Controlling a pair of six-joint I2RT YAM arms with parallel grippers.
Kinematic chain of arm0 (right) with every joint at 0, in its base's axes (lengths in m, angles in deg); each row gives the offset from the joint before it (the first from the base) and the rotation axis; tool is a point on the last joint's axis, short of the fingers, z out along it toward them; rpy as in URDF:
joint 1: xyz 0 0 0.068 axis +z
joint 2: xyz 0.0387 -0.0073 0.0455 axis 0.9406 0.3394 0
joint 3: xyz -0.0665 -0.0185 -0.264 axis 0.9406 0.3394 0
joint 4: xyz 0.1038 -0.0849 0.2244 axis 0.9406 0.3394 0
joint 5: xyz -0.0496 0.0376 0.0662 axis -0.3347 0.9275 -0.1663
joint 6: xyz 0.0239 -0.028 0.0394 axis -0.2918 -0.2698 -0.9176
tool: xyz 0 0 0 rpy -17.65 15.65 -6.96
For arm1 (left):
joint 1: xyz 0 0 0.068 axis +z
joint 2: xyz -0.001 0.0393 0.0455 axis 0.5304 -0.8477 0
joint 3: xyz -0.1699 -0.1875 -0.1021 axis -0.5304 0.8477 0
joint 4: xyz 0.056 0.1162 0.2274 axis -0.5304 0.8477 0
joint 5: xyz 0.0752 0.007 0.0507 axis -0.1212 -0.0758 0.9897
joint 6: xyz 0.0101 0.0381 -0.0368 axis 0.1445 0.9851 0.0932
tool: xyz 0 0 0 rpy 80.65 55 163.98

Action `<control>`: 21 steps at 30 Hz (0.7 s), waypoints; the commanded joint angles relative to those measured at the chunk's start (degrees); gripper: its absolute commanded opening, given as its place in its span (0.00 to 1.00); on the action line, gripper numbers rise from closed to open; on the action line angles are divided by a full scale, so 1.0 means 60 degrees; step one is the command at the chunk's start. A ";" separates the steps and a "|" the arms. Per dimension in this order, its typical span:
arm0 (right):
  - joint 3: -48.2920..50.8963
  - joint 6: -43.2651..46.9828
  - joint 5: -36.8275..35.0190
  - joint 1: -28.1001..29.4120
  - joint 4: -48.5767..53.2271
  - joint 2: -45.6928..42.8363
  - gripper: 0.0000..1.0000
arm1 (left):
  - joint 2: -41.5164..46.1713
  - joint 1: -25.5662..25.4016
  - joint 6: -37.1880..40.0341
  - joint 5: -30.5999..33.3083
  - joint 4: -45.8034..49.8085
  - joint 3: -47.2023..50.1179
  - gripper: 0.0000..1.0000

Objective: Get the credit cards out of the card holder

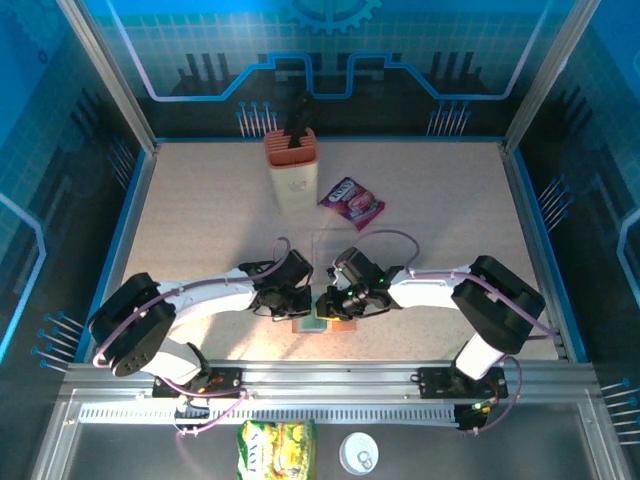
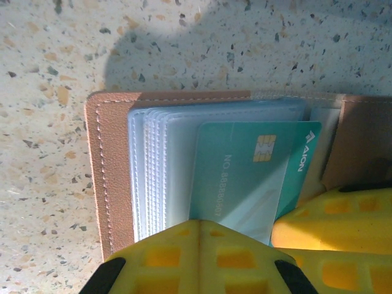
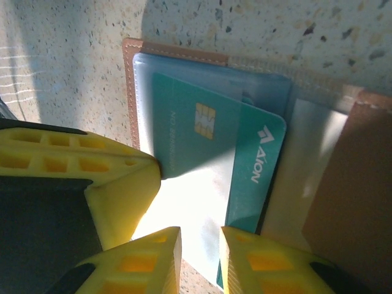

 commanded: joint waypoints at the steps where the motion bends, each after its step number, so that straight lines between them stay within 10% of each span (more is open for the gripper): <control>1: -0.0229 0.0280 -0.0361 -0.0091 0.0904 0.0046 0.23 | 0.0129 -0.0037 0.0153 0.0282 0.0545 0.0233 0.00; 21: -0.0351 0.0697 -0.0620 -0.0145 0.1610 -0.0738 0.24 | 0.0340 -0.0036 0.0223 0.0246 0.0589 -0.0012 0.00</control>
